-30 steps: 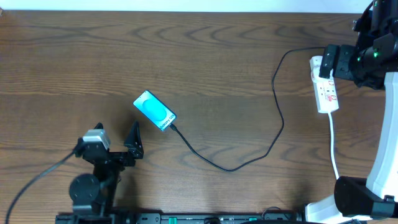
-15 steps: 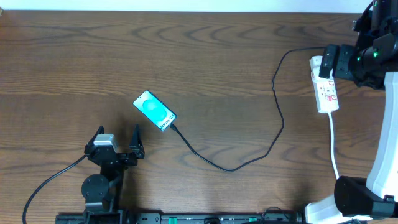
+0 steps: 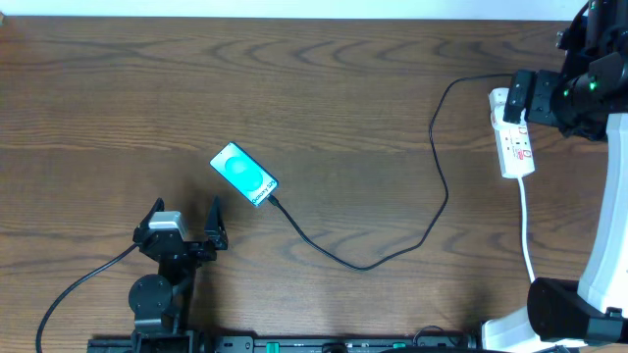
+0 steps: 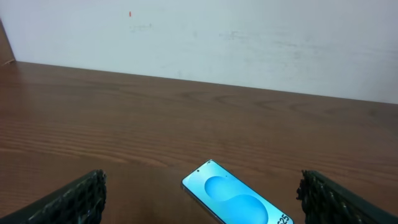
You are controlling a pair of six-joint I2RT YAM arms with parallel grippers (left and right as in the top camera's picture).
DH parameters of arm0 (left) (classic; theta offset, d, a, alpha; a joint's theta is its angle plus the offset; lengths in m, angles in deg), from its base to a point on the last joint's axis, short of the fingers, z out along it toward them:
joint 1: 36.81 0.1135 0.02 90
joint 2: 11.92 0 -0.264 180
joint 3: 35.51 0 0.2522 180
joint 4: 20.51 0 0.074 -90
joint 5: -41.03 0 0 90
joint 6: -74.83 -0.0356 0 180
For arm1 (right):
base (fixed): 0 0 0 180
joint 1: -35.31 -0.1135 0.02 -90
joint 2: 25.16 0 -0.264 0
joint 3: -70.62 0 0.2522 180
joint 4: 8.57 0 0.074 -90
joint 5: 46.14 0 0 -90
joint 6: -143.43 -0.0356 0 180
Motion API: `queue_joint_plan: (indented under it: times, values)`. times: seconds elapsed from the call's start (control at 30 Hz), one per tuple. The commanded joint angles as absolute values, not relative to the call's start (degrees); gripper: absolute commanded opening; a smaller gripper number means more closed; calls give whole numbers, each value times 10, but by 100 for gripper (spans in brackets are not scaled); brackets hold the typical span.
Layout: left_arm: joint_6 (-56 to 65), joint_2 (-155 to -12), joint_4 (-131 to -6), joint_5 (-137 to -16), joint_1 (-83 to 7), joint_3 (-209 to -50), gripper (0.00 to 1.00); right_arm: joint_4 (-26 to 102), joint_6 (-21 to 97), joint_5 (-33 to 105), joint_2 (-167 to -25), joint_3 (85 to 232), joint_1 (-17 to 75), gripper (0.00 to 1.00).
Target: Plug charger to phone and switch on socket
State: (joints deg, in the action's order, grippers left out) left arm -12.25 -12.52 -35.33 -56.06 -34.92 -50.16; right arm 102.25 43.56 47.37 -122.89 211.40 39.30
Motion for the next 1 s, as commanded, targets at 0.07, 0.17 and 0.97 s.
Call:
queue_joint_plan:
  times: [0.07,0.17,0.97]
  values:
    - [-130,-122,-379,-566,-346,-495,92,1023,430,480,-1222,2121,390,99]
    - [-130,-122,-379,-566,-346,-495,92,1023,430,480,-1222,2121,390,99]
    - [-130,-122,-379,-566,-346,-495,92,911,432,474,-1167,2085,376,99]
